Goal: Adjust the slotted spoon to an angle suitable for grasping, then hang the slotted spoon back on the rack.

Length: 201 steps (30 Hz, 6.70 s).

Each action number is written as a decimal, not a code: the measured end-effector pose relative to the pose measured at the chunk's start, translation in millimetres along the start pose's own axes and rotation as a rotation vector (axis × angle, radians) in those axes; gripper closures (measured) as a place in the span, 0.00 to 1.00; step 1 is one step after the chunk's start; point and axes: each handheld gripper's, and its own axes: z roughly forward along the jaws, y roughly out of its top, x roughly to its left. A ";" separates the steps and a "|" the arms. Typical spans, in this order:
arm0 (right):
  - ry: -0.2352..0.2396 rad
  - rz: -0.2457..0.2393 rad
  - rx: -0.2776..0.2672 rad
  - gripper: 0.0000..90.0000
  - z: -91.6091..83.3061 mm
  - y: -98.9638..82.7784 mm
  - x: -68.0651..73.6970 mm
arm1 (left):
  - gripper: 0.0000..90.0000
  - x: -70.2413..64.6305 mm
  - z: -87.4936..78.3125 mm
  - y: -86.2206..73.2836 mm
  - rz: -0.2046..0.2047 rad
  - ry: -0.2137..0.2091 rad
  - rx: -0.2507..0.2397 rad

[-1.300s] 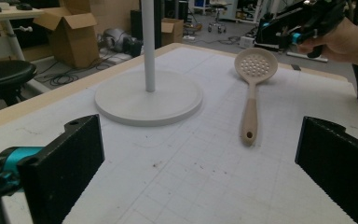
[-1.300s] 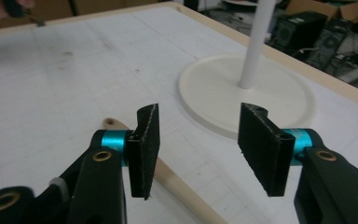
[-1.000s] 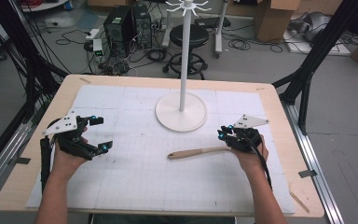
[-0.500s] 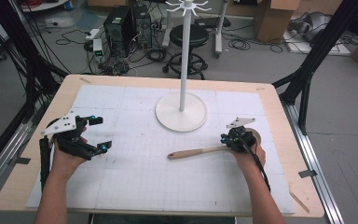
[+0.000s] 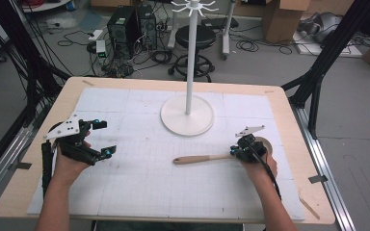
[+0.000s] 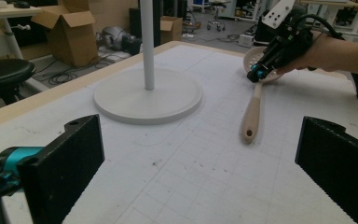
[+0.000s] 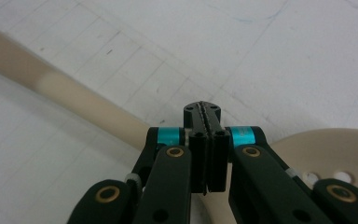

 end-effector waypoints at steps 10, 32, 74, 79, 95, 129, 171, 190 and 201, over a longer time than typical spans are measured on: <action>0.043 -0.004 -0.039 1.00 -8.8 -7.2 10.3 | 0.02 0.4 0.5 0.0 0.005 0.001 0.004; 0.310 -0.229 -0.147 1.00 2.4 45.7 98.9 | 0.02 1.5 -4.8 1.6 0.007 0.008 -0.015; 0.274 -0.141 -0.094 1.00 55.0 59.6 90.8 | 0.02 1.4 -2.8 0.9 0.007 0.005 -0.007; 0.300 -0.160 -0.183 0.96 29.3 62.8 88.8 | 0.02 1.3 -2.0 0.6 0.004 0.003 -0.007; 0.329 -0.095 -0.481 0.82 -46.7 42.7 54.8 | 0.02 -0.2 0.0 2.0 0.011 -0.001 -0.004; 0.256 -0.044 -0.690 0.26 -82.7 21.9 7.9 | 0.02 -1.8 8.7 4.2 0.025 -0.017 0.015; 0.237 -0.101 -0.633 0.22 -84.1 28.6 1.8 | 0.02 -2.1 10.7 6.5 0.023 -0.028 -0.001; 0.244 -0.253 -0.309 0.22 -33.0 65.6 14.1 | 0.02 -1.1 8.2 7.6 0.026 -0.027 -0.011; 0.236 -0.285 -0.141 0.25 -4.3 65.2 19.1 | 0.02 -1.1 8.1 7.6 0.028 -0.027 -0.006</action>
